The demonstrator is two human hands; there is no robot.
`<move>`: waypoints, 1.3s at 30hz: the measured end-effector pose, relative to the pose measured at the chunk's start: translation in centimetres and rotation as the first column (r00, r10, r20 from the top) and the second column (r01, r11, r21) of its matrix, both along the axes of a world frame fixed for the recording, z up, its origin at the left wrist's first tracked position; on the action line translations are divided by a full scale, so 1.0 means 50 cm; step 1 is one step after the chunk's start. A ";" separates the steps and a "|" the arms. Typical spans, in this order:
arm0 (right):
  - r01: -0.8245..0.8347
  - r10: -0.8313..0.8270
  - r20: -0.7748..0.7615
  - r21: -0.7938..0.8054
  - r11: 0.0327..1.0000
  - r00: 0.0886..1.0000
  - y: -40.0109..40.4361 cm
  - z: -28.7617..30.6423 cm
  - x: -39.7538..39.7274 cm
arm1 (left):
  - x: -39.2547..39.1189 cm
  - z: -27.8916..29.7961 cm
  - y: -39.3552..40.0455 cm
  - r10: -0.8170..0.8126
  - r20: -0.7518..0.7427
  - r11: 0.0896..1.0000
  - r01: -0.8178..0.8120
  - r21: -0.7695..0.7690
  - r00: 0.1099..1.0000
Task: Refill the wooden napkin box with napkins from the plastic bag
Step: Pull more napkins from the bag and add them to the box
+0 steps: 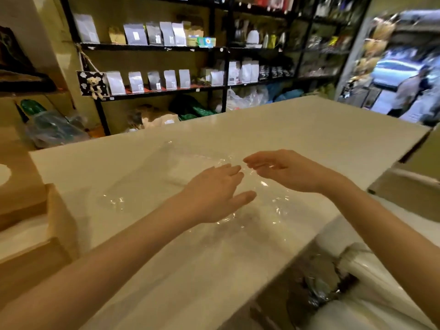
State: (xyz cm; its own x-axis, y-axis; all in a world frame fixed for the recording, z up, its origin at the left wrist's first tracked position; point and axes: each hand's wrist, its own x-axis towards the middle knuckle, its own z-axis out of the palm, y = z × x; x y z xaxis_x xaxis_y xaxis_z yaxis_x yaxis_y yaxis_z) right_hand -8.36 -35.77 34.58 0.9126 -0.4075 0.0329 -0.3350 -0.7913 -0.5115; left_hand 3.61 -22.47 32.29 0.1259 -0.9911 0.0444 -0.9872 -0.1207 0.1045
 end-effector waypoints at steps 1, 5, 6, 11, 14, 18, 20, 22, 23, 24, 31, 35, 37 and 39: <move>0.045 -0.045 0.007 0.007 0.999 0.999 -0.016 -0.010 -0.023 | -0.011 -0.013 -0.023 -0.021 -0.013 1.000 0.021 0.002 1.000; 0.164 -0.164 0.009 -0.001 0.986 0.986 -0.056 -0.062 -0.094 | -0.025 -0.081 -0.092 -0.046 0.010 0.998 0.045 0.033 0.999; 0.178 -0.178 0.011 -0.008 0.984 0.984 -0.061 -0.079 -0.106 | -0.023 -0.099 -0.101 -0.043 0.020 0.998 0.042 0.044 0.999; 0.189 -0.189 0.001 -0.032 0.981 0.982 -0.063 -0.151 -0.127 | -0.018 -0.156 -0.120 -0.044 0.016 0.997 0.043 0.066 0.999; 0.091 -0.089 0.021 -0.135 0.987 0.996 -0.065 -0.175 -0.127 | -0.021 -0.170 -0.123 -0.045 0.005 0.999 0.045 0.024 0.999; 0.011 -0.006 0.025 -0.228 0.974 1.000 -0.069 -0.192 -0.125 | -0.021 -0.174 -0.125 -0.029 -0.077 0.999 0.025 -0.045 0.997; -0.002 0.017 0.054 -0.265 0.964 0.998 -0.073 -0.199 -0.118 | -0.021 -0.169 -0.124 -0.014 -0.127 0.997 0.005 -0.072 0.992; -0.025 0.049 0.077 -0.291 0.956 0.996 -0.075 -0.202 -0.107 | -0.022 -0.159 -0.124 -0.004 -0.187 0.994 -0.018 -0.111 0.982; -0.041 0.067 0.080 -0.296 0.954 0.995 -0.076 -0.202 -0.099 | -0.021 -0.151 -0.123 -0.005 -0.211 0.990 -0.024 -0.137 0.977; -0.069 0.091 0.067 -0.276 0.959 0.994 -0.076 -0.200 -0.090 | -0.019 -0.144 -0.122 -0.013 -0.221 0.986 -0.024 -0.165 0.975; -0.325 0.334 -0.018 -0.285 0.902 0.942 -0.070 -0.191 0.024 | 0.057 -0.101 -0.108 0.082 -0.241 0.955 -0.145 -0.259 0.967; -0.347 0.374 0.028 -0.314 0.884 0.927 -0.076 -0.202 0.097 | 0.142 -0.112 -0.095 0.440 -0.279 0.846 -0.499 -0.190 0.853; -0.395 0.419 -0.001 -0.337 0.855 0.908 -0.082 -0.214 0.140 | 0.163 -0.134 -0.084 0.508 -0.267 0.812 -0.558 -0.169 0.819; -0.420 0.426 -0.069 -0.369 0.829 0.902 -0.077 -0.221 0.178 | 0.178 -0.154 -0.078 0.505 -0.294 0.809 -0.564 -0.168 0.812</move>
State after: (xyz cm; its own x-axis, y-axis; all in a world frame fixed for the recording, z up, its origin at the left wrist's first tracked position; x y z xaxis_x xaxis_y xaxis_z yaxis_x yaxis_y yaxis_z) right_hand 0.53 -39.63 23.55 0.9911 0.0630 0.1175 0.0814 -0.9839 -0.1591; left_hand 12.49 -26.35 24.57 0.6677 -0.7244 0.1712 -0.7171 -0.5644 0.4089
